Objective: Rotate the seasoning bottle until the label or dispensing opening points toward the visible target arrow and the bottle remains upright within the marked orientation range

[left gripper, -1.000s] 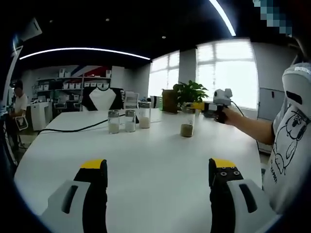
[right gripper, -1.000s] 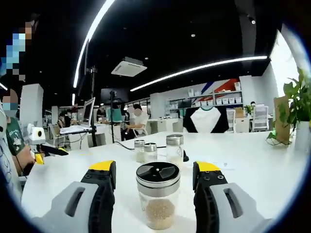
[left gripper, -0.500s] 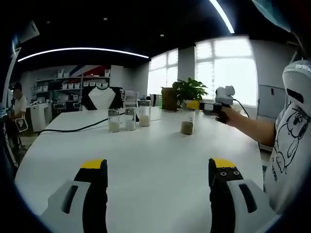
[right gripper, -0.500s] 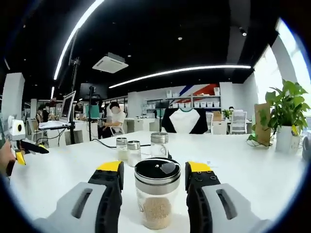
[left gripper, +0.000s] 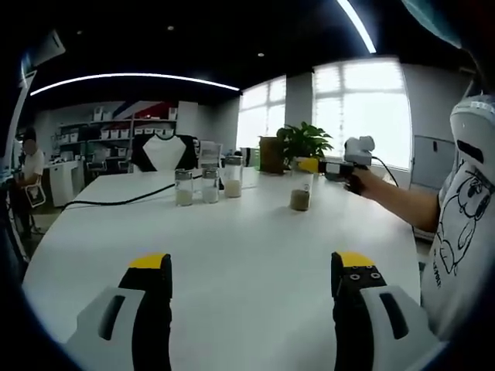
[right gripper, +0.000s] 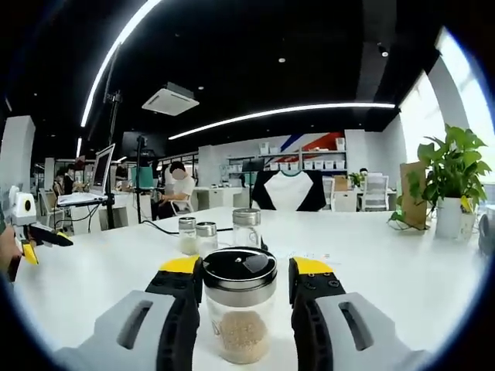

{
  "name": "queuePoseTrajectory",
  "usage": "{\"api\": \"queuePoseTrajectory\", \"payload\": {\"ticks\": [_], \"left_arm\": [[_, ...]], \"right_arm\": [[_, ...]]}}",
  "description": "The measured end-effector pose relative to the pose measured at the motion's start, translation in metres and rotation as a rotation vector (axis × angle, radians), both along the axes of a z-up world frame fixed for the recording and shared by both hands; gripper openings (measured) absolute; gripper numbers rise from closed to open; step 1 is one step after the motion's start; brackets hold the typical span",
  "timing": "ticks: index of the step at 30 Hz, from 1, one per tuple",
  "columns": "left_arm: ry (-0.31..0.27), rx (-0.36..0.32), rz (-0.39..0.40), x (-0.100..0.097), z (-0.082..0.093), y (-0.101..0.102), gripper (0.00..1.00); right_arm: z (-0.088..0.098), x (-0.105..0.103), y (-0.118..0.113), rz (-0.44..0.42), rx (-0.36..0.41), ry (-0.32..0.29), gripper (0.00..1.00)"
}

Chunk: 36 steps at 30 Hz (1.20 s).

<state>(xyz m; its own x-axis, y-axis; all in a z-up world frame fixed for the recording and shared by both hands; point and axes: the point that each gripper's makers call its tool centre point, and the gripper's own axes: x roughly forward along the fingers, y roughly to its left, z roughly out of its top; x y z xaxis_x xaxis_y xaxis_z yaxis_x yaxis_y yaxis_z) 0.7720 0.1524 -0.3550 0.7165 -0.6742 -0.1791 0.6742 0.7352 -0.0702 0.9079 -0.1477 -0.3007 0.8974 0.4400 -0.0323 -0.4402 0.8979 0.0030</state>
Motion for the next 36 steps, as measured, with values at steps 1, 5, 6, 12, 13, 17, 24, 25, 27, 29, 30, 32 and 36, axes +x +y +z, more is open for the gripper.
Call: {"api": "queuePoseTrajectory", "payload": {"ticks": [1, 5, 6, 12, 13, 17, 24, 25, 27, 29, 30, 32, 36], "left_arm": [[-0.002, 0.000, 0.000, 0.000, 0.001, 0.000, 0.89], [-0.003, -0.006, -0.002, 0.000, 0.002, -0.004, 0.89], [-0.004, -0.006, -0.003, 0.000, 0.002, -0.004, 0.89], [-0.005, 0.002, -0.010, -0.001, 0.004, -0.004, 0.89], [-0.006, 0.005, -0.009, -0.001, 0.004, -0.003, 0.88], [-0.014, 0.002, -0.004, -0.001, 0.008, -0.002, 0.88], [-0.014, 0.000, -0.023, -0.004, 0.008, -0.011, 0.88], [-0.015, 0.000, -0.025, -0.005, 0.009, -0.012, 0.88], [-0.016, -0.001, -0.027, -0.006, 0.010, -0.012, 0.88], [-0.021, 0.009, -0.025, -0.007, 0.013, -0.013, 0.88], [-0.022, 0.010, -0.024, -0.007, 0.014, -0.013, 0.88], [-0.027, 0.011, -0.026, -0.008, 0.017, -0.014, 0.88], [-0.032, 0.015, -0.028, -0.010, 0.018, -0.017, 0.88]], "right_arm": [[-0.001, 0.000, 0.001, 0.005, 0.002, 0.003, 0.42], [-0.002, -0.003, 0.005, 0.021, 0.004, 0.005, 0.37], [-0.002, -0.002, 0.004, 0.017, -0.001, 0.003, 0.37], [-0.002, -0.005, 0.006, 0.060, 0.005, 0.002, 0.36], [-0.002, -0.005, 0.007, 0.080, 0.010, 0.002, 0.36], [-0.002, -0.007, 0.008, 0.142, 0.032, -0.005, 0.36], [-0.002, -0.012, 0.012, 0.300, 0.067, 0.006, 0.36], [-0.002, -0.014, 0.014, 0.331, 0.071, 0.007, 0.37], [-0.003, -0.016, 0.015, 0.376, 0.089, 0.011, 0.37], [-0.003, -0.015, 0.014, 0.398, 0.095, 0.010, 0.37], [-0.003, -0.015, 0.014, 0.404, 0.097, 0.009, 0.37], [-0.002, -0.016, 0.014, 0.414, 0.101, 0.014, 0.37], [-0.002, -0.017, 0.014, 0.426, 0.097, 0.012, 0.37]]}}
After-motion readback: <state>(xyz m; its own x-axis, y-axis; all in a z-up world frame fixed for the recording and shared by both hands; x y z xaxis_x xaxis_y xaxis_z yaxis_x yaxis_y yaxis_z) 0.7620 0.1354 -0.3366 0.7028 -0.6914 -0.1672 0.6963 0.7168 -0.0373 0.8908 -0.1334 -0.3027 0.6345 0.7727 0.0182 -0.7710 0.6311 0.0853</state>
